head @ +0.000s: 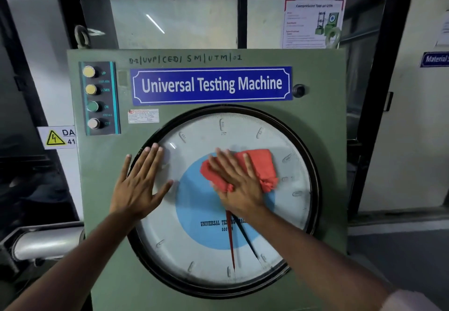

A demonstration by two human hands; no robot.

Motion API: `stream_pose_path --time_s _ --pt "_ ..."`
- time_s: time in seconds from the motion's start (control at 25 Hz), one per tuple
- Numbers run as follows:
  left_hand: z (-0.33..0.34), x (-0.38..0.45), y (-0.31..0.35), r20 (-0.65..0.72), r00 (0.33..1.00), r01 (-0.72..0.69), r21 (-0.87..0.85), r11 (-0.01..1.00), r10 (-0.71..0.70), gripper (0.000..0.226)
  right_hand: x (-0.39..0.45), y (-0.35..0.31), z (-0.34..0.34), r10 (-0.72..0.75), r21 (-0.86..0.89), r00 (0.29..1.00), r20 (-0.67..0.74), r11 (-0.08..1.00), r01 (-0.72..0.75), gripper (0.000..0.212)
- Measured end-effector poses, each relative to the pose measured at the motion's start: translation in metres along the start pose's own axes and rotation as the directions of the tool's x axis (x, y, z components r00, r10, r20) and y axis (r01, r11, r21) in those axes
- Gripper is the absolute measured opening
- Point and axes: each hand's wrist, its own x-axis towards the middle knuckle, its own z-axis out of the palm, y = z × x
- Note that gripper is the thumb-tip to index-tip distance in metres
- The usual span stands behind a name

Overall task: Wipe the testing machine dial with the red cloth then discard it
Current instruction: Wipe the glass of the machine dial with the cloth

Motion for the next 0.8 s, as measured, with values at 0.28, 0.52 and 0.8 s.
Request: stream_pose_path --time_s 0.28,0.52,0.8 --pt "-0.004 -0.001 0.002 0.037 0.999 -0.006 0.010 1.000 0.006 0.089 0.081 -0.016 -0.016 0.330 0.066 0.944 0.002 0.942 -0.329 0.074" --pt "-0.010 0.000 0.003 0.083 0.997 -0.005 0.004 1.000 0.004 0.089 0.049 0.037 -0.032 0.224 -0.021 0.970 0.089 0.975 -0.223 0.069" --pt "-0.007 -0.002 0.011 0.073 0.997 0.043 -0.041 0.998 -0.040 0.090 0.020 -0.001 -0.017 0.186 0.006 0.974 0.130 0.982 -0.188 0.070"
